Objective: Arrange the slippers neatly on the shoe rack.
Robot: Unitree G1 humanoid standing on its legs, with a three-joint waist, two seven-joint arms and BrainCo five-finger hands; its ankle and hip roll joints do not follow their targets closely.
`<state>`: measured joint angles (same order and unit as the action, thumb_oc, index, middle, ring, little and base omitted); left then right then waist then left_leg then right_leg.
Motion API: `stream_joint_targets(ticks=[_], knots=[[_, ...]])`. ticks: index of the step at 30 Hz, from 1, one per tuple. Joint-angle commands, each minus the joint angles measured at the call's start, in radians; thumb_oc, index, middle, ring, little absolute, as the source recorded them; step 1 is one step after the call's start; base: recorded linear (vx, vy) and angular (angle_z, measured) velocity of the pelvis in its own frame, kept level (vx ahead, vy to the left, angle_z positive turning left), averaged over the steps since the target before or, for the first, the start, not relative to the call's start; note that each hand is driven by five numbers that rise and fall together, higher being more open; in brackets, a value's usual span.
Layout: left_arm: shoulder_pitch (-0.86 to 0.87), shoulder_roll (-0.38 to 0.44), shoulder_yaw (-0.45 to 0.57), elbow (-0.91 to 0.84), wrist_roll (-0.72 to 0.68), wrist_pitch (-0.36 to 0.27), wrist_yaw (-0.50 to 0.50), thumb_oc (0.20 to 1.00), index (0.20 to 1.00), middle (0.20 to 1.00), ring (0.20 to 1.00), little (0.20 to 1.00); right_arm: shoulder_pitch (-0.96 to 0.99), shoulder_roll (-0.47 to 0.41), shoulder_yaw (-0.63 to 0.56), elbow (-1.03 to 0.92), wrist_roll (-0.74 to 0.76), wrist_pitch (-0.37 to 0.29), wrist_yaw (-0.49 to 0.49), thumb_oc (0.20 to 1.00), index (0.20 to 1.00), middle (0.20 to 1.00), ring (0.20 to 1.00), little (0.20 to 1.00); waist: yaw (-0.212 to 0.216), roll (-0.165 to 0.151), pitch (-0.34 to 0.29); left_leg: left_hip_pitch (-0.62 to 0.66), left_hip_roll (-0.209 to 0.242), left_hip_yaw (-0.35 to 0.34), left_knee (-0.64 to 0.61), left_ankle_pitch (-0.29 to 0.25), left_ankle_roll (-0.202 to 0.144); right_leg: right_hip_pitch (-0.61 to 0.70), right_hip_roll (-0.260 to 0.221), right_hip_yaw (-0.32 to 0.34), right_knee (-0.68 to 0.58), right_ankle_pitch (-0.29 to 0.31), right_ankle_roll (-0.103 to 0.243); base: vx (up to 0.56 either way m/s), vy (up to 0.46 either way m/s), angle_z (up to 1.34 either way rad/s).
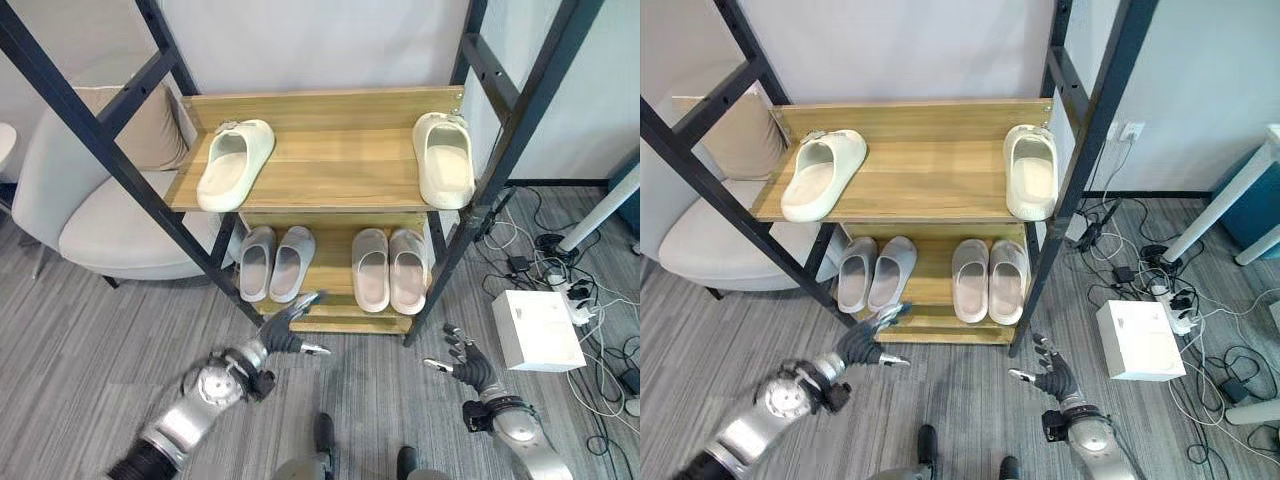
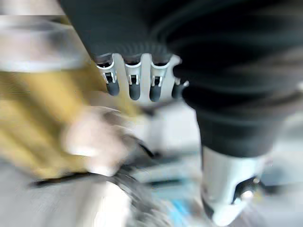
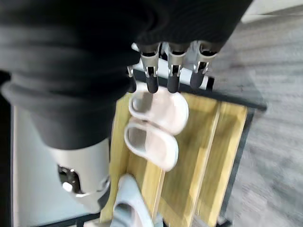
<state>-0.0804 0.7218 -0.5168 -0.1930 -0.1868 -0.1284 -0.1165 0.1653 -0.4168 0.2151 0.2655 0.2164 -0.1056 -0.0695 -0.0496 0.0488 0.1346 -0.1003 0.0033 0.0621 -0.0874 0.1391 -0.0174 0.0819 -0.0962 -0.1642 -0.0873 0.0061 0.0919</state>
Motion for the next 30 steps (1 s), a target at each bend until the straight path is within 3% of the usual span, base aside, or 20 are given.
stream_joint_targets(ticks=[1,4,5,8,10,11,12,13,14,19,21,25,29,30], knots=[[-0.127,-0.08,0.008,-0.037,-0.201,-0.073,-0.084,1.0,1.0,1.0,1.0,1.0,-0.042,0.01,0.013,-0.04,0.002,-0.036,0.039,1.0,1.0,1.0,1.0,1.0,-0.01,-0.023,-0.009,0.092,0.066,-0.031,0.0,-0.147,-0.06,-0.031,-0.09,-0.041,0.007,0.008,0.09,0.03,-0.019,-0.06],[-0.189,-0.139,0.056,-0.088,-0.291,-0.092,-0.043,1.0,1.0,1.0,1.0,1.0,-0.044,0.037,0.023,-0.038,-0.007,-0.035,0.041,1.0,1.0,1.0,1.0,1.0,-0.011,-0.028,-0.016,0.098,0.067,-0.029,0.0,-0.15,-0.06,-0.026,-0.089,-0.04,0.002,0.008,0.09,0.02,-0.023,-0.02],[-0.225,-0.201,0.089,-0.076,-0.302,-0.109,0.014,1.0,1.0,1.0,1.0,1.0,-0.048,0.053,0.03,-0.036,-0.01,-0.035,0.034,1.0,1.0,1.0,1.0,1.0,-0.009,-0.032,-0.02,0.101,0.068,-0.028,0.0,-0.15,-0.06,-0.023,-0.088,-0.038,0.0,0.006,0.088,0.03,-0.039,-0.01],[-0.267,-0.237,0.123,-0.063,-0.247,-0.128,0.08,1.0,1.0,1.0,1.0,1.0,-0.046,0.067,0.033,-0.03,-0.013,-0.038,0.027,1.0,1.0,1.0,1.0,1.0,-0.007,-0.036,-0.021,0.105,0.07,-0.029,0.0,-0.15,-0.06,-0.017,-0.086,-0.036,0.0,0.002,0.086,0.01,-0.01,0.0],[-0.301,-0.253,0.16,-0.053,-0.172,-0.147,0.153,1.0,1.0,1.0,1.0,1.0,-0.045,0.081,0.039,-0.021,-0.014,-0.04,0.02,1.0,1.0,1.0,1.0,1.0,-0.005,-0.037,-0.023,0.109,0.071,-0.029,0.0,-0.15,-0.063,-0.012,-0.085,-0.037,0.0,0.0,0.084,0.02,-0.04,0.0],[-0.338,-0.247,0.199,-0.032,-0.068,-0.159,0.237,1.0,1.0,1.0,1.0,1.0,-0.045,0.09,0.046,-0.014,-0.013,-0.047,0.011,1.0,1.0,1.0,1.0,1.0,-0.003,-0.037,-0.024,0.109,0.072,-0.03,0.0,-0.148,-0.066,-0.01,-0.083,-0.037,0.0,-0.002,0.084,0.02,-0.031,0.03],[-0.34,-0.247,0.198,-0.031,-0.065,-0.159,0.239,1.0,1.0,1.0,1.0,1.0,-0.046,0.09,0.046,-0.013,-0.013,-0.048,0.011,1.0,1.0,1.0,1.0,1.0,-0.004,-0.037,-0.022,0.11,0.072,-0.031,0.0,-0.148,-0.066,-0.009,-0.083,-0.037,0.0,-0.002,0.084,0.03,-0.039,0.03],[-0.393,-0.208,0.248,0.031,0.172,-0.145,0.39,1.0,1.0,1.0,1.0,1.0,-0.045,0.091,0.057,-0.007,-0.015,-0.062,-0.005,1.0,1.0,1.0,1.0,1.0,-0.005,-0.035,-0.023,0.111,0.075,-0.029,0.0,-0.147,-0.068,-0.01,-0.082,-0.038,0.0,-0.003,0.084,0.03,-0.029,0.03],[-0.429,-0.161,0.266,0.08,0.328,-0.119,0.463,1.0,1.0,1.0,1.0,1.0,-0.048,0.083,0.059,-0.006,-0.016,-0.075,-0.015,1.0,1.0,1.0,1.0,1.0,-0.01,-0.032,-0.021,0.113,0.077,-0.025,0.0,-0.148,-0.07,-0.011,-0.082,-0.035,0.0,-0.002,0.086,0.04,-0.025,0.0],[-0.49,-0.018,0.285,0.187,0.567,-0.058,0.573,1.0,1.0,1.0,1.0,1.0,-0.048,0.056,0.062,-0.008,-0.009,-0.092,-0.024,1.0,1.0,1.0,1.0,1.0,-0.024,-0.023,-0.014,0.12,0.081,-0.009,0.0,-0.152,-0.072,-0.02,-0.08,-0.022,0.0,0.004,0.092,0.01,-0.002,-0.04],[-0.511,0.078,0.286,0.239,0.723,0.004,0.61,1.0,1.0,1.0,1.0,1.0,-0.04,0.042,0.062,-0.009,-0.011,-0.098,-0.021,1.0,1.0,1.0,1.0,1.0,-0.031,-0.02,-0.013,0.124,0.083,0.001,0.0,-0.157,-0.073,-0.026,-0.081,-0.013,0.0,0.007,0.097,0.03,0.02,-0.02],[-0.564,0.176,0.27,0.358,0.867,0.087,0.629,1.0,1.0,1.0,1.0,1.0,-0.029,0.021,0.059,-0.013,-0.002,-0.105,-0.013,1.0,1.0,1.0,1.0,1.0,-0.044,-0.018,-0.008,0.128,0.083,0.014,0.0,-0.164,-0.074,-0.034,-0.085,-0.001,0.0,0.011,0.101,0.03,0.023,-0.22],[-0.594,0.208,0.268,0.435,0.899,0.128,0.642,1.0,1.0,1.0,1.0,1.0,-0.028,0.015,0.06,-0.023,-0.001,-0.105,-0.008,1.0,1.0,1.0,1.0,1.0,-0.049,-0.021,-0.004,0.125,0.081,0.017,0.0,-0.166,-0.072,-0.042,-0.086,0.006,0.0,0.014,0.103,0.02,0.016,-0.02],[-0.659,0.232,0.258,0.52,0.931,0.185,0.653,1.0,1.0,1.0,1.0,1.0,-0.029,0.011,0.067,-0.033,-0.009,-0.102,-0.007,1.0,1.0,1.0,1.0,1.0,-0.06,-0.023,0.003,0.117,0.079,0.022,0.0,-0.168,-0.069,-0.057,-0.087,0.015,0.0,0.017,0.106,0.03,0.044,-0.08]])
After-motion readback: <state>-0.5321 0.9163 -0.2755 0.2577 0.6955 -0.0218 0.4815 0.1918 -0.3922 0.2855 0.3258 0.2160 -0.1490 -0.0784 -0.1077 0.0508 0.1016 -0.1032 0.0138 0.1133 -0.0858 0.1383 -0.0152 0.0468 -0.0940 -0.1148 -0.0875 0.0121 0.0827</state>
